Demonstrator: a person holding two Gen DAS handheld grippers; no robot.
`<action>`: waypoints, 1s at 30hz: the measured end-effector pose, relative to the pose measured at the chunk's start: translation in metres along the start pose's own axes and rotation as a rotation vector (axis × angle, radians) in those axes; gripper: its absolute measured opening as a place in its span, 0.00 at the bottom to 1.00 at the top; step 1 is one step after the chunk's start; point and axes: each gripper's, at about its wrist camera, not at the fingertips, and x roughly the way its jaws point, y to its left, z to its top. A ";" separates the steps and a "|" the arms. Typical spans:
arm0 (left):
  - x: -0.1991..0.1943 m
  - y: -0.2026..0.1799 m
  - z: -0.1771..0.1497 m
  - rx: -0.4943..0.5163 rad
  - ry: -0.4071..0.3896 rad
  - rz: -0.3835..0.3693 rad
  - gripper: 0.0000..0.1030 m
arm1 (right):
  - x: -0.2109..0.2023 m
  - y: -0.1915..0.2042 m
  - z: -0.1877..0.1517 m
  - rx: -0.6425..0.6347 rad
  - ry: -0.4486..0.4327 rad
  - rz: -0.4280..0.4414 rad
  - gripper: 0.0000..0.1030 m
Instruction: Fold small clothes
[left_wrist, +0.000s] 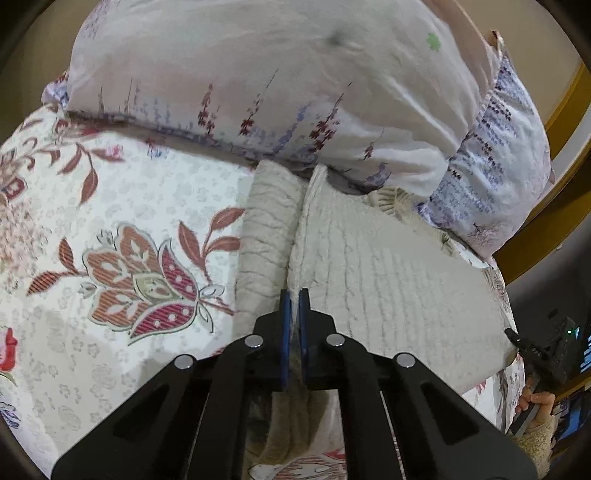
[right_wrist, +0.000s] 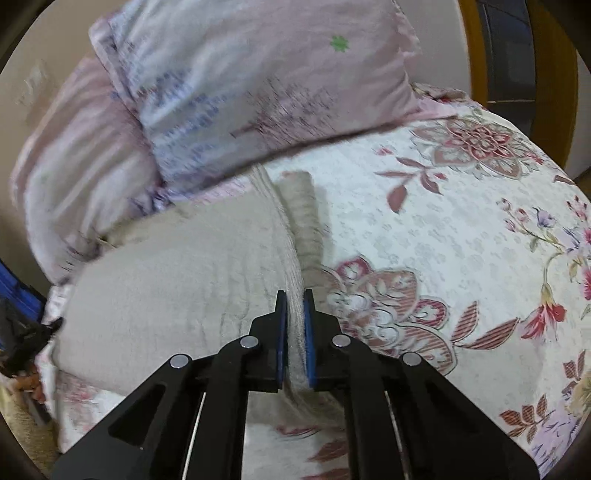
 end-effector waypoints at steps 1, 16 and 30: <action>0.001 0.000 0.000 -0.003 0.000 -0.002 0.04 | 0.005 0.002 0.001 -0.004 0.006 -0.014 0.09; -0.027 -0.052 -0.003 0.147 -0.157 -0.012 0.58 | -0.005 0.070 0.006 -0.246 -0.088 -0.025 0.36; 0.011 -0.072 -0.029 0.263 -0.044 0.050 0.61 | 0.042 0.125 -0.006 -0.411 0.013 -0.040 0.37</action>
